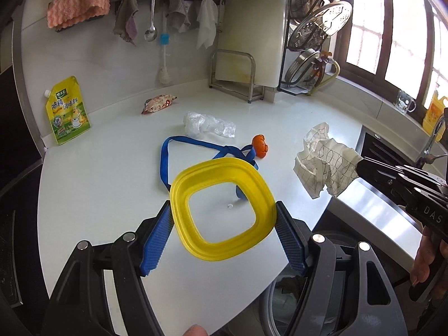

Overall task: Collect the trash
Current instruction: 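Carry the yellow lid and white paper over the grey basket with both tools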

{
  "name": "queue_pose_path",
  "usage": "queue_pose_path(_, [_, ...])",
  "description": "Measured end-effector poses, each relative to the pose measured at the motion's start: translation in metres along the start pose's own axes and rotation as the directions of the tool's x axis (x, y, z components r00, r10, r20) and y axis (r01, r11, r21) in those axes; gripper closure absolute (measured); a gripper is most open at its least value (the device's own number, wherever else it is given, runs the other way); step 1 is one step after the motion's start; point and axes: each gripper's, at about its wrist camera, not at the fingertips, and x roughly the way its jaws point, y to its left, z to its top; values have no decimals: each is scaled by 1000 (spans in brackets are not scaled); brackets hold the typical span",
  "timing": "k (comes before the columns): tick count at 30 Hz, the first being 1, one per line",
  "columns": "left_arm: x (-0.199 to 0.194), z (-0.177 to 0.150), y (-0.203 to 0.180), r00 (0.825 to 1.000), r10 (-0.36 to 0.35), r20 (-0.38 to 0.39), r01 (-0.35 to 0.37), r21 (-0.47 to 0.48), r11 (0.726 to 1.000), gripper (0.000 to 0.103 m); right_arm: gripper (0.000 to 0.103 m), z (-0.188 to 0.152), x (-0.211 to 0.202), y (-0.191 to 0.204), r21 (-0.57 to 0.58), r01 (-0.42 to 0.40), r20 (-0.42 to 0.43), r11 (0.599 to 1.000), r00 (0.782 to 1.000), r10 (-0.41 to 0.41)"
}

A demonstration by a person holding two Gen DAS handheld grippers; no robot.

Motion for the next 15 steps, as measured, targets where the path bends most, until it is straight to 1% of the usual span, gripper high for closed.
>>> queue_pose_path(8, [-21,-28,-21,1000,-13,-6,14,39,999,34,99,-36,-38,0,28,24,-6,999,1000,-23])
queue_pose_path(15, [-33,-43,-32,999,-44,-18,44,51,998,34,99,-66,-67,-5,49,57,-16,997,998,-57])
